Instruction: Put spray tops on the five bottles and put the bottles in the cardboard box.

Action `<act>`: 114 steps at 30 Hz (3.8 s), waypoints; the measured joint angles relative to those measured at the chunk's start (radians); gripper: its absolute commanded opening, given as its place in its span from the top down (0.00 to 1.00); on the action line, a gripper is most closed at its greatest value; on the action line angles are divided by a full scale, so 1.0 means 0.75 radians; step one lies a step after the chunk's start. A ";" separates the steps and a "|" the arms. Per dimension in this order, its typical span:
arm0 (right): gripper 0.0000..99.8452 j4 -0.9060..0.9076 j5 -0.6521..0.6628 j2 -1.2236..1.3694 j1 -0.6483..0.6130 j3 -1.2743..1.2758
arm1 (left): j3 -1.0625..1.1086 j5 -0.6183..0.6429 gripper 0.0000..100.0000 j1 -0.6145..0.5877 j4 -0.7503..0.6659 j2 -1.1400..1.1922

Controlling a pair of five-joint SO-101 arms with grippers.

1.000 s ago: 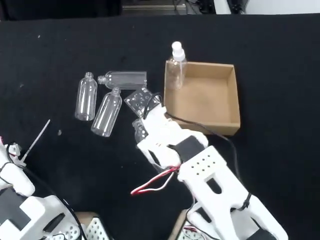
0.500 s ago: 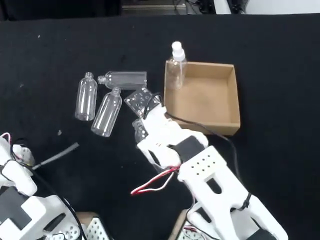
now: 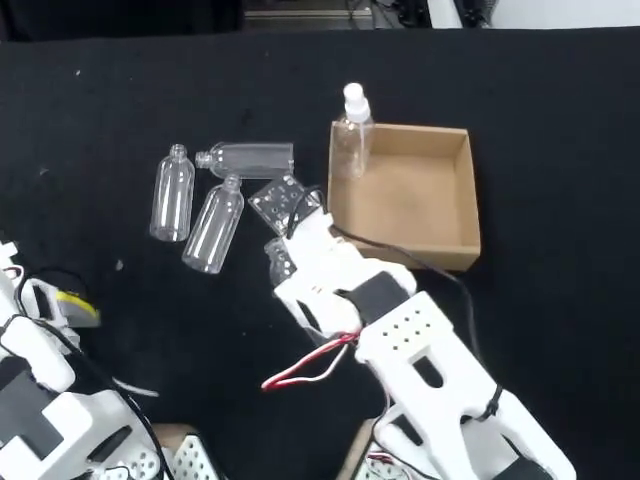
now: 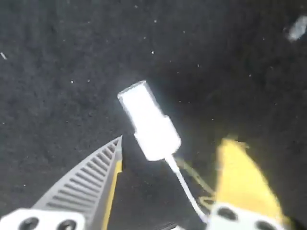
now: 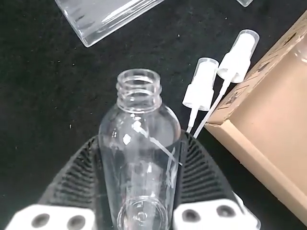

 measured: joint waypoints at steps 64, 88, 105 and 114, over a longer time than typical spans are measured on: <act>0.99 -0.203 -0.203 -0.691 -0.004 0.362 | -1.082 0.624 0.97 0.792 0.544 -0.368; 0.99 -0.329 -0.219 -1.246 -0.004 0.642 | -1.551 0.714 0.97 1.729 0.135 -0.395; 0.99 -0.329 -0.219 -1.248 -0.004 0.642 | -1.565 0.628 0.97 1.763 0.084 -0.207; 0.99 -0.329 -0.219 -1.248 -0.004 0.642 | -1.565 0.628 0.97 1.763 0.174 -0.188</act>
